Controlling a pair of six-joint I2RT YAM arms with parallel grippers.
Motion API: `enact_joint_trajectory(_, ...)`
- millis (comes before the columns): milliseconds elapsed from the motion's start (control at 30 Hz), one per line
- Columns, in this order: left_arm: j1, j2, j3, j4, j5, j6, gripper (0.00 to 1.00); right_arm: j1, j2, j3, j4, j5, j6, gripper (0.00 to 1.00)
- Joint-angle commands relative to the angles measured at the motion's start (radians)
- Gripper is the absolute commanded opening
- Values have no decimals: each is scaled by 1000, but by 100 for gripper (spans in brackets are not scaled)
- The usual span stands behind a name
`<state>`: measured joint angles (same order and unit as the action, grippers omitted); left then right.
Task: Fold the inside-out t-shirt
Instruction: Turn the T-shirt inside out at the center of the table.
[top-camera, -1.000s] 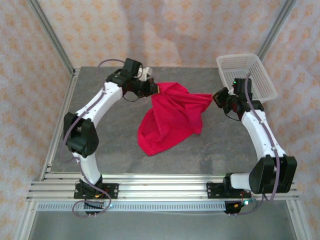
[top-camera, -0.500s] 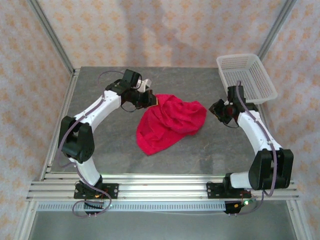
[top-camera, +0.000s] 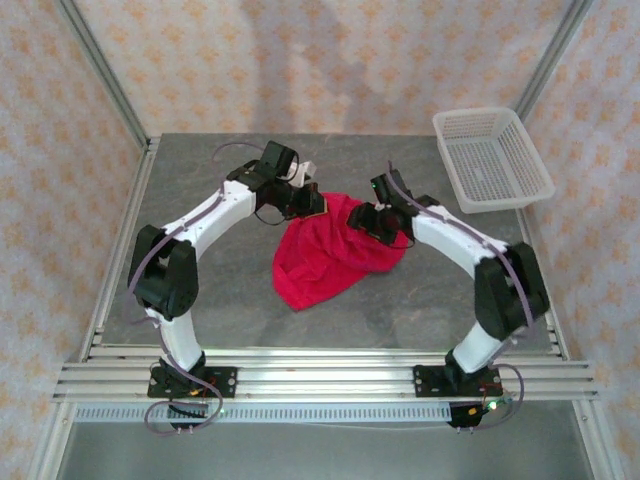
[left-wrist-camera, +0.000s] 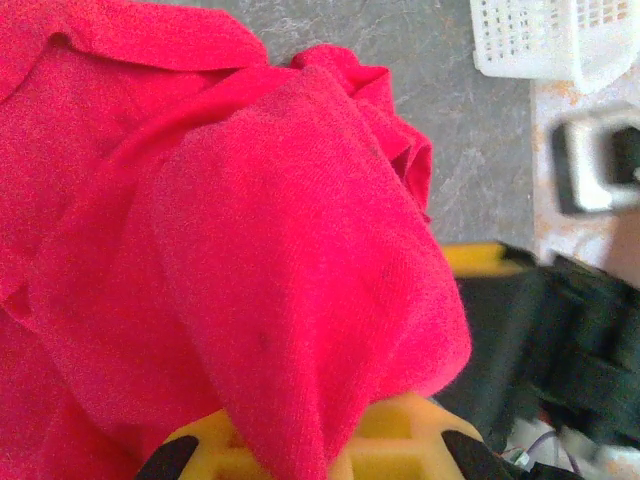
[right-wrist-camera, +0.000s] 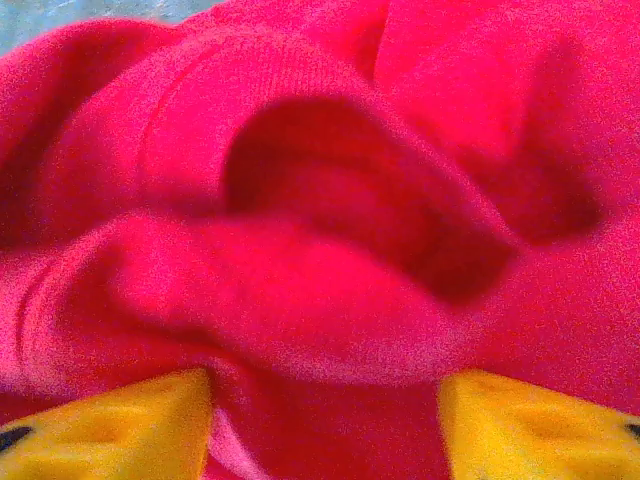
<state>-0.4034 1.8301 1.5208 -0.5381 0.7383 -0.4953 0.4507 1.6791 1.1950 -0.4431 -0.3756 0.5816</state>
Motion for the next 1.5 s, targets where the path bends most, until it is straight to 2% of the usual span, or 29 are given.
enact_joint_trajectory(0, 16, -19, 50, -59, -26, 32, 1, -6, 85, 118, 24, 64, 7, 33)
enact_joint_trajectory(33, 23, -26, 52, -68, -28, 37, 3, -11, 99, 150, -7, 83, -2, 13)
enact_joint_trajectory(67, 31, -31, 53, -76, -31, 41, 4, -22, 101, 180, -41, 96, -13, 0)
enact_joint_trajectory(333, 93, -23, 55, -128, -69, 73, 5, -160, -105, 237, -296, 105, -129, 0)
enact_joint_trajectory(467, 97, 9, 70, -135, -68, 76, 5, -250, -166, 234, -342, 86, -152, 0)
enact_joint_trajectory(667, 95, 72, 124, -149, -67, 74, 8, -314, -76, 274, -283, 48, -138, 0)
enact_joint_trajectory(733, 88, 104, 141, -148, -56, 69, 8, -302, -26, 296, -261, -56, -130, 0)
enact_joint_trajectory(767, 84, 110, 146, -147, -55, 67, 10, -281, -19, 288, -243, -80, -139, 5)
enact_joint_trajectory(800, 81, 113, 151, -148, -55, 69, 14, -245, -19, 275, -225, -82, -156, 20)
enact_joint_trajectory(833, 79, 114, 152, -149, -56, 73, 23, -204, -19, 264, -210, -66, -178, 35)
enact_joint_trajectory(867, 80, 111, 151, -151, -60, 76, 31, -170, -17, 255, -205, -52, -194, 45)
enact_joint_trajectory(933, 81, 93, 144, -170, -91, 93, 44, -100, -2, 245, -208, -40, -228, 59)
enact_joint_trajectory(967, 81, 86, 139, -180, -109, 101, 49, -77, 7, 243, -217, -25, -243, 62)
enact_joint_trajectory(1100, 81, 15, 81, -215, -169, 140, 64, 4, 59, 252, -246, 33, -300, 68)
enact_joint_trajectory(1267, 81, -59, -89, -170, -215, 144, 65, 87, 141, 322, -328, 144, -368, 71)
enact_joint_trajectory(1400, 81, -63, -197, -78, -202, 111, 66, 114, 217, 388, -378, 272, -397, 71)
enact_joint_trajectory(1467, 74, -34, -220, -15, -176, 81, 66, 114, 250, 425, -396, 330, -398, 65)
